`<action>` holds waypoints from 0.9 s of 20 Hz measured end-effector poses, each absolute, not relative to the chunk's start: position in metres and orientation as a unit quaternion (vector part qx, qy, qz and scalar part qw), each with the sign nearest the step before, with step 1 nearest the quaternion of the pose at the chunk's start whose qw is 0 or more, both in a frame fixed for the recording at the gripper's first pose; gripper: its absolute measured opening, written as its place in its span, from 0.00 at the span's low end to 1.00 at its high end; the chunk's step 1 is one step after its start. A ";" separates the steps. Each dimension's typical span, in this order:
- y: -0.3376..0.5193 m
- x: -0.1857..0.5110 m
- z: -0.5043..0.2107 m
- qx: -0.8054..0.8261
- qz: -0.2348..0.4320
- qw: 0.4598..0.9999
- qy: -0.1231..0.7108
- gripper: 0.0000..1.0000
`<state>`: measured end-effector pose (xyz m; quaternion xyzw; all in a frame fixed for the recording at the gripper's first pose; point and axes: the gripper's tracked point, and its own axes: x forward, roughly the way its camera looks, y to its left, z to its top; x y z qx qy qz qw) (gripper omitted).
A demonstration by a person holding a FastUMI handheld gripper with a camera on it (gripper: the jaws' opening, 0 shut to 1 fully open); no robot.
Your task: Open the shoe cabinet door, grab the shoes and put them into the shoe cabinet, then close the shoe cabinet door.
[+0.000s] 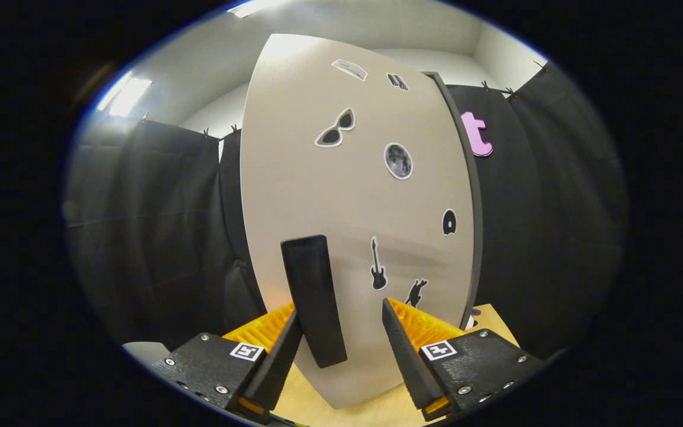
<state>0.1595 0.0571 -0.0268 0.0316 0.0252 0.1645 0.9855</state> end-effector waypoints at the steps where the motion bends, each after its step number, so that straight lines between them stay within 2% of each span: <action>1: 0.064 0.162 -0.025 0.026 0.166 0.986 0.022 0.82; 18: 0.084 0.184 -0.024 0.010 0.155 0.988 0.009 0.82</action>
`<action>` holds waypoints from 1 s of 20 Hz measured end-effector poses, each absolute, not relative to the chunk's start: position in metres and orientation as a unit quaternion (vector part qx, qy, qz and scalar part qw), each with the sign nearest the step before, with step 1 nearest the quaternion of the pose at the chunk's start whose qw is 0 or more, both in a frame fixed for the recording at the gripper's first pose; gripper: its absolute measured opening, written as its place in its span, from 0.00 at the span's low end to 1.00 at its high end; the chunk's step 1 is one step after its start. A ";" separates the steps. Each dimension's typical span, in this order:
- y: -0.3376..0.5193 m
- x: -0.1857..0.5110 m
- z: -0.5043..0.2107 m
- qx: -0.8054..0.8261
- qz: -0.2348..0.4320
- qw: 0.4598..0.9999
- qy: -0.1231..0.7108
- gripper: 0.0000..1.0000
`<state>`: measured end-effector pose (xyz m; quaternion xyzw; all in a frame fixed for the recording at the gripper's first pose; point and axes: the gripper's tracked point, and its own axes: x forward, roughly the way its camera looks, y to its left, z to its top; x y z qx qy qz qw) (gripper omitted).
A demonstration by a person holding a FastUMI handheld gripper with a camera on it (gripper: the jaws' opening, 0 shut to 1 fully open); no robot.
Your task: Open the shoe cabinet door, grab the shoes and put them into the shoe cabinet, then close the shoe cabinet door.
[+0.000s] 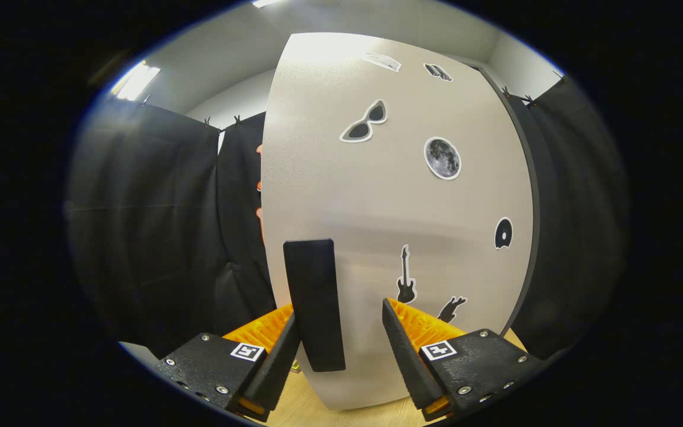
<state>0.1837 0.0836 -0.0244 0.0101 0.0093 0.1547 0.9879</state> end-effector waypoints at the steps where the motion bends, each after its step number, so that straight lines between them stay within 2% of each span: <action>1: 0.083 0.183 -0.025 0.012 0.154 0.988 0.010 0.82; 20: 0.081 0.188 -0.028 -0.013 0.124 0.992 0.012 0.84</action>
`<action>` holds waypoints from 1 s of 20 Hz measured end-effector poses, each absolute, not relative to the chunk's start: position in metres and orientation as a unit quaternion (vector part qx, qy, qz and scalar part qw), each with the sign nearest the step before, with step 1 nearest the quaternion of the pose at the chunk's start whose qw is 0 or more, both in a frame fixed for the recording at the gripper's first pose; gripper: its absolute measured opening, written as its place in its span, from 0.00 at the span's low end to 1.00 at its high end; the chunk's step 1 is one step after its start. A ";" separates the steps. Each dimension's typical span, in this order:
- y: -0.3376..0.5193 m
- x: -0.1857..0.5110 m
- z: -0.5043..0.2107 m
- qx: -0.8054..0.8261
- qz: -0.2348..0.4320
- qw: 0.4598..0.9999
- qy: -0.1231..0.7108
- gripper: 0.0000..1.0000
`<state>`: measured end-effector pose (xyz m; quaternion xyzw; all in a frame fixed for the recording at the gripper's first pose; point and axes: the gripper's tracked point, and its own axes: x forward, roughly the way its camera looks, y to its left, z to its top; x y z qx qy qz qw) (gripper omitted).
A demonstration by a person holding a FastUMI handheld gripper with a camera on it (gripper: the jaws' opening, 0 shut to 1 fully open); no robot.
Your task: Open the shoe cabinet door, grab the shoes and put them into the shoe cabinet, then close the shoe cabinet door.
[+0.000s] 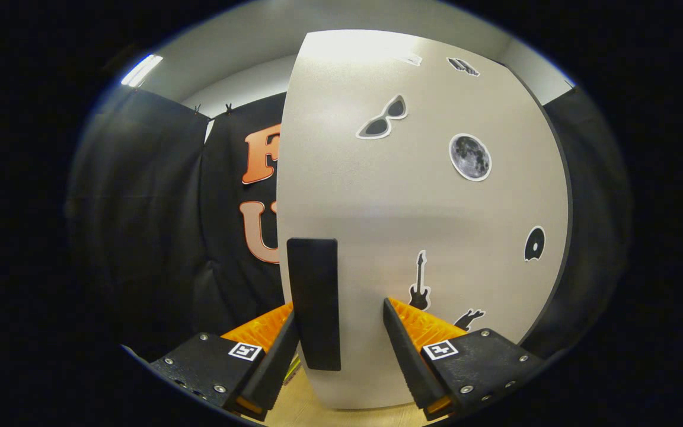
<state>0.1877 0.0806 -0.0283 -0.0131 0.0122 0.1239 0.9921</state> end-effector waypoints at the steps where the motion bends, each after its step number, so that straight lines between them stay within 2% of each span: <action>1: 0.081 0.188 -0.028 -0.012 0.123 0.992 0.013 0.84; 14: 0.079 0.196 -0.030 -0.015 0.103 0.994 0.020 0.86; 20: 0.068 0.170 -0.019 -0.012 0.098 0.995 0.005 0.88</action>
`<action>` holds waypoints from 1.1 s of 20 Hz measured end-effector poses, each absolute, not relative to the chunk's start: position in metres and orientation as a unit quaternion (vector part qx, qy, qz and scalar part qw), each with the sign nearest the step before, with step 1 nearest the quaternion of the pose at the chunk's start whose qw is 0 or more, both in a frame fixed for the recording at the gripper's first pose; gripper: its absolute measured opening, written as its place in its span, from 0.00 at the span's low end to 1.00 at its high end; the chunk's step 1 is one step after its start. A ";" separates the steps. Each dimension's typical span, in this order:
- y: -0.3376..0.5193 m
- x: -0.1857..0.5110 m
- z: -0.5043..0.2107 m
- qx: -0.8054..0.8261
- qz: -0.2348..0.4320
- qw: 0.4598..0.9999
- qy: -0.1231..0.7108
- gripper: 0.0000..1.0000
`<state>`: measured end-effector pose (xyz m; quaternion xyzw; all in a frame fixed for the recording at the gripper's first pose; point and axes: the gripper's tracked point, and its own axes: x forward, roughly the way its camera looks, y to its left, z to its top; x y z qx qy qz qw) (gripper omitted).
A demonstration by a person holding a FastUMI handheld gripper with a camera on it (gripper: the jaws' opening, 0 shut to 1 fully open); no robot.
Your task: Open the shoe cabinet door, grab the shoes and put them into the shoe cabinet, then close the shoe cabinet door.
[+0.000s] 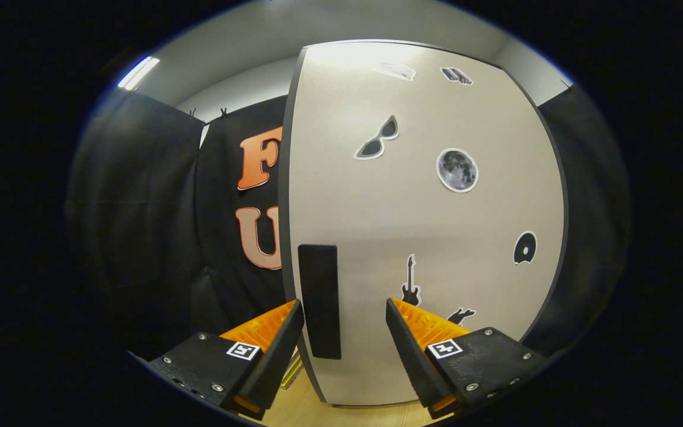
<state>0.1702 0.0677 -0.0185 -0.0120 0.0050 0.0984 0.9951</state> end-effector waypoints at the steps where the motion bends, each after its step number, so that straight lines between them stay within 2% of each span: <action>1: 0.062 0.163 -0.017 -0.014 0.093 0.996 0.004 0.88; 14: -0.017 0.021 0.002 -0.014 0.014 1.000 -0.006 0.88; 22: -0.042 -0.022 -0.009 -0.005 -0.019 1.000 0.007 0.88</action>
